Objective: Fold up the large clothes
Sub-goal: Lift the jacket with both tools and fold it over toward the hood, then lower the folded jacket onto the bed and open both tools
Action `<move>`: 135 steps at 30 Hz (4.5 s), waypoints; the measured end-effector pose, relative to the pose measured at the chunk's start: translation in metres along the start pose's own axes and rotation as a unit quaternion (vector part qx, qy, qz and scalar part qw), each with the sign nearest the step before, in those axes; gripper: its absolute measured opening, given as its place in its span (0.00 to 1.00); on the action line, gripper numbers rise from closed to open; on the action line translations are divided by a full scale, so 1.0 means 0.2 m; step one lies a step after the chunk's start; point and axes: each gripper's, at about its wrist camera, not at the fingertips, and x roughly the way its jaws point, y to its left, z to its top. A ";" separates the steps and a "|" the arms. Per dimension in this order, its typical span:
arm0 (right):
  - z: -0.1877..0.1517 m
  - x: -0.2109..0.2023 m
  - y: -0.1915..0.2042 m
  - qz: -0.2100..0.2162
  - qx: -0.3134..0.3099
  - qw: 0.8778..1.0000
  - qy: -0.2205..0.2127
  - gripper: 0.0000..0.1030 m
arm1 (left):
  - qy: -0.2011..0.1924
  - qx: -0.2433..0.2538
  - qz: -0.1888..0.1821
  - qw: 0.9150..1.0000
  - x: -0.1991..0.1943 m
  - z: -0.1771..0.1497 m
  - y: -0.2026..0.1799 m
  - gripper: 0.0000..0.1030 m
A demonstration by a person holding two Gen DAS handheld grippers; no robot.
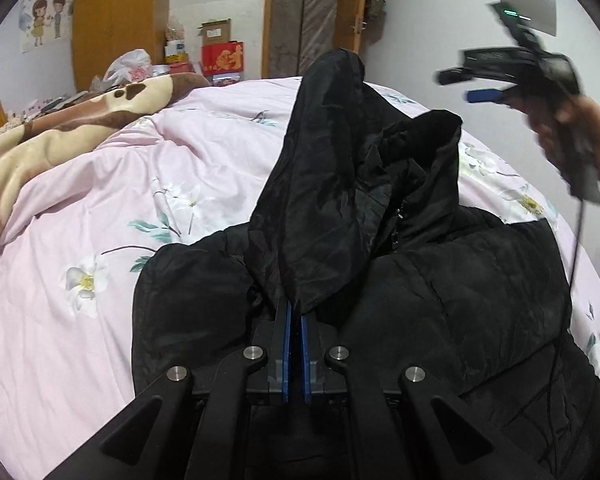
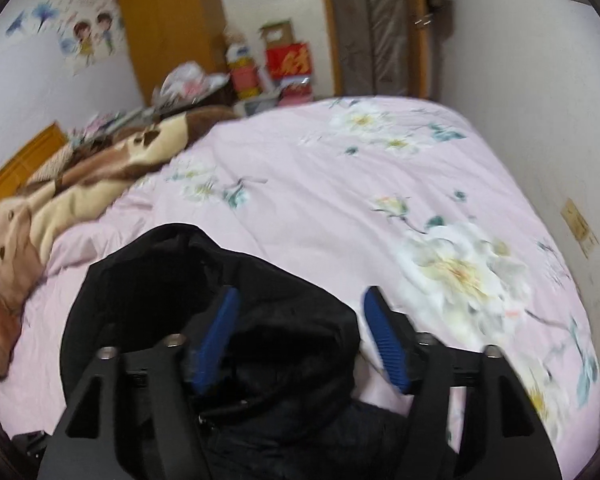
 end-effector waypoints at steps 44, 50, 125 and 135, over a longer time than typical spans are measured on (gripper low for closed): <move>-1.16 -0.81 0.06 0.055 0.047 0.995 -0.070 0.43 | 0.036 -0.160 -0.045 0.985 -0.43 -0.18 0.21 0.56; -1.06 -0.92 0.44 0.011 -0.147 0.982 -0.121 0.62 | 0.039 -0.145 -0.062 0.987 -0.41 -0.14 0.13 0.67; -1.26 -0.20 0.27 -0.055 -0.052 0.997 0.017 0.45 | 0.102 -0.139 0.016 0.985 0.19 -0.10 0.19 0.81; -1.30 -0.46 0.25 -0.043 0.011 0.999 0.003 0.45 | 0.096 -0.173 -0.007 0.980 -0.01 -0.15 0.23 0.81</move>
